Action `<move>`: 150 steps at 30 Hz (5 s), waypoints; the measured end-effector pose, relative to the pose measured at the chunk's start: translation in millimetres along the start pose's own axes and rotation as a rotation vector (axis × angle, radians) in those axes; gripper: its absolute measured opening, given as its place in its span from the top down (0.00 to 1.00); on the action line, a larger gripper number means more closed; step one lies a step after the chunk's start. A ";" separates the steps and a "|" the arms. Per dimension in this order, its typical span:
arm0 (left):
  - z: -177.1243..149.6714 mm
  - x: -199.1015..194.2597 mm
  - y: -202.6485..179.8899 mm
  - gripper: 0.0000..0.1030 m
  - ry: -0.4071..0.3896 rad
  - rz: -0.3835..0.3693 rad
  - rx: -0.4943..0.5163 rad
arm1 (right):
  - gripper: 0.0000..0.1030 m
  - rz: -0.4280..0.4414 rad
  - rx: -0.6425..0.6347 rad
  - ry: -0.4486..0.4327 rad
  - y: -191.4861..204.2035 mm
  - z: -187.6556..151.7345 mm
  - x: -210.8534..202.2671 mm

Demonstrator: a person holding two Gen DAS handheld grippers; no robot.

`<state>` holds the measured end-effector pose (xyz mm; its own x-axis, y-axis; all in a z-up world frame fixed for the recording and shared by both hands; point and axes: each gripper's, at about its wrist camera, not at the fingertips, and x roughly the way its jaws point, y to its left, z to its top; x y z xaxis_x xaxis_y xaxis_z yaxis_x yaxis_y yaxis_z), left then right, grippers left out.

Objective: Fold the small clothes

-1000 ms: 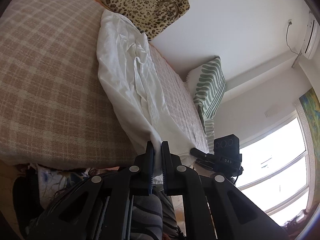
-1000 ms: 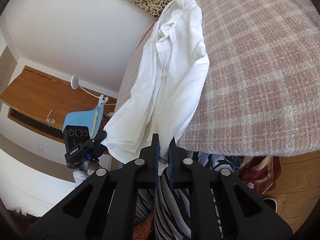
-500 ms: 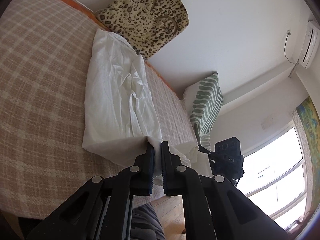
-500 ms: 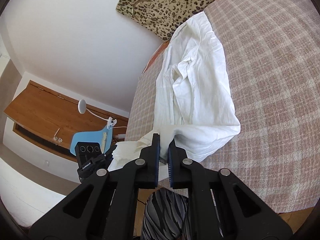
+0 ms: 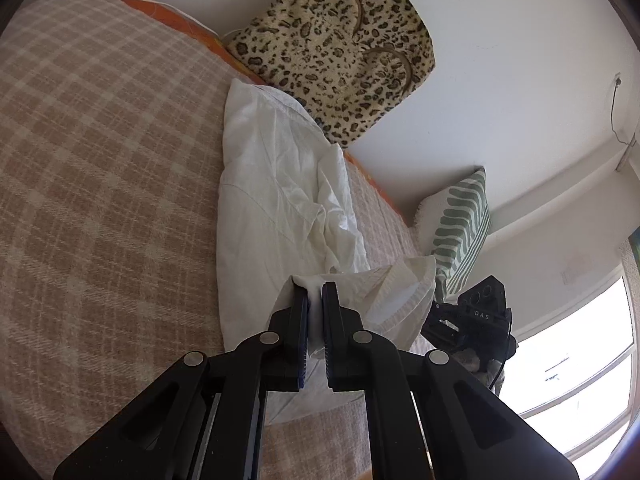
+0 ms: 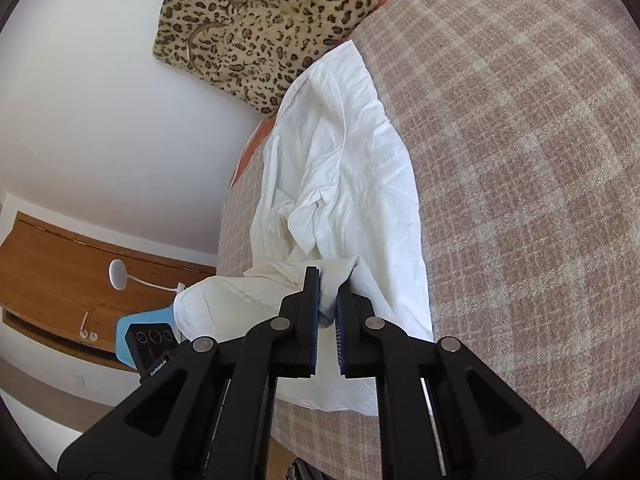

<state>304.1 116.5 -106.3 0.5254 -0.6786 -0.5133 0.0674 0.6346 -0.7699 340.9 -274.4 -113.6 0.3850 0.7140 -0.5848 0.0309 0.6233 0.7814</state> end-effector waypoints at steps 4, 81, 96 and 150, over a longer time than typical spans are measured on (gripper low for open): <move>4.8 11.5 11.6 0.95 0.018 0.027 -0.016 | 0.92 -0.046 0.011 0.016 -6.0 8.8 16.2; 62.3 40.2 -38.9 0.61 0.039 0.366 0.526 | 0.65 -0.409 -0.673 0.111 82.5 -3.7 107.2; 185.7 119.4 40.3 0.51 0.099 0.303 0.273 | 0.47 -0.357 -0.484 -0.003 37.0 161.2 91.9; 132.9 49.3 -66.2 0.97 -0.086 0.172 0.583 | 0.95 -0.187 -0.694 -0.087 129.9 115.2 35.9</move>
<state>438.2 90.2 -30.2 0.6350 -0.5317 -0.5605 0.4161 0.8466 -0.3318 465.0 -204.6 -8.0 0.5038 0.5653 -0.6531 -0.4777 0.8123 0.3346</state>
